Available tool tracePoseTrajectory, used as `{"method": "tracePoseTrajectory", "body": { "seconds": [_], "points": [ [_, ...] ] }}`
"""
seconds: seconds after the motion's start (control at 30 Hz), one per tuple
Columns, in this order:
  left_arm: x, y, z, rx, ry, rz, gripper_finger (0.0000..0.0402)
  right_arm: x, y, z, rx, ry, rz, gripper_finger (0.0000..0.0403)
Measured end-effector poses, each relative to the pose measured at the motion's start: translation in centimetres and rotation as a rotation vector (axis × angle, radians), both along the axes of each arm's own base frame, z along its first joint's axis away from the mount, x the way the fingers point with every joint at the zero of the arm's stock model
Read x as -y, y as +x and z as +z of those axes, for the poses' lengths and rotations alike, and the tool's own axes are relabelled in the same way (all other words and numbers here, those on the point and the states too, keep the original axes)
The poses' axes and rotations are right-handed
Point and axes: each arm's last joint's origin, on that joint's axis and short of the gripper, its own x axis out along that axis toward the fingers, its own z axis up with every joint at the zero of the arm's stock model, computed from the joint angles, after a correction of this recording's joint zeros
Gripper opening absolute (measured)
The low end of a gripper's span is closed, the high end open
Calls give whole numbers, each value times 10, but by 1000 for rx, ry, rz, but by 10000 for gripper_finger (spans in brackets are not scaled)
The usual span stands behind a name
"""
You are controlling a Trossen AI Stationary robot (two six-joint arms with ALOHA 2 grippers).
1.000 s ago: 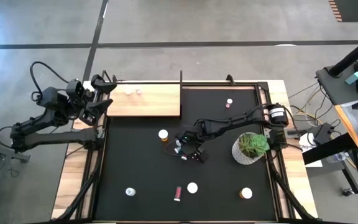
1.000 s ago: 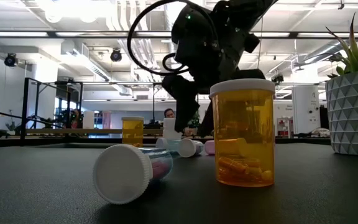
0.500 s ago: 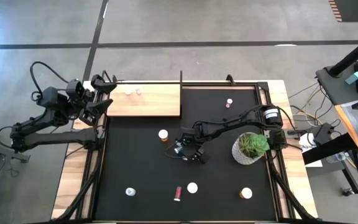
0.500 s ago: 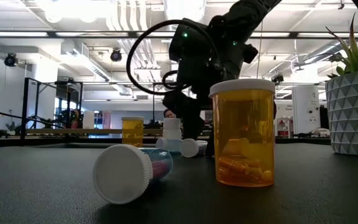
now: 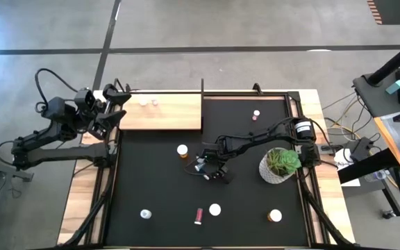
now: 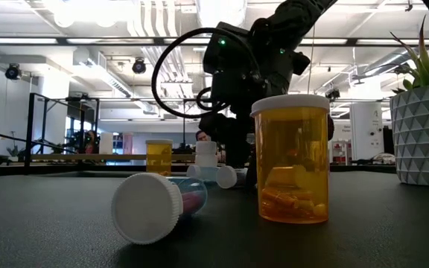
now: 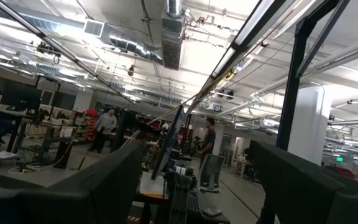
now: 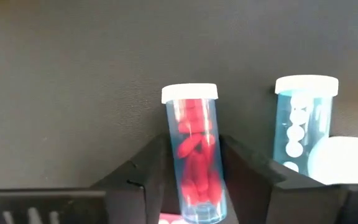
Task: Pick and place medicine bottles onto shelf by color
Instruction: Put the top left blue pill bottle into the shelf
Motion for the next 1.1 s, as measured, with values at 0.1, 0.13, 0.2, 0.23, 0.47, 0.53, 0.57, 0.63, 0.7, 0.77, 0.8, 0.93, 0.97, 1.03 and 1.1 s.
{"method": "tracePoseTrajectory", "body": {
  "seconds": [0.1,0.13,0.2,0.23,0.47,0.53,0.57,0.63,0.7,0.77,0.8,0.93,0.97,1.03,1.1],
  "points": [
    [0,1,0,-1,-2,-1,290,1,0,0,-12,14,-36,117],
    [0,1,0,-1,-2,-1,290,2,0,1,-13,16,-47,113],
    [0,1,0,-3,-6,-2,290,3,-1,4,-14,18,-74,107],
    [0,1,0,-1,-17,-7,290,4,-1,6,-12,18,-82,107],
    [-1,4,-1,-1,-99,-43,290,9,-5,30,32,36,-138,105],
    [-1,3,-1,2,-99,-44,290,10,-6,37,44,46,-160,105],
    [-1,3,0,6,-98,-44,290,10,-7,40,52,50,-165,105],
    [-1,3,0,9,-97,-44,290,11,-8,46,64,58,-183,105],
    [-1,3,0,10,-96,-47,290,12,-9,50,73,61,-188,105],
    [-1,3,0,8,-93,-51,290,13,-10,54,83,61,-190,105],
    [-1,4,0,9,-93,-51,290,13,-10,55,85,62,-190,105],
    [-2,8,0,9,-92,-51,290,16,-10,57,87,71,-213,105],
    [-2,9,0,5,-93,-51,290,17,-11,57,85,71,-217,105],
    [-3,11,-1,-2,-95,-51,290,20,-11,57,85,71,-224,105],
    [-3,13,-1,-8,-97,-50,290,23,-11,57,86,72,-232,105]
  ]
}}
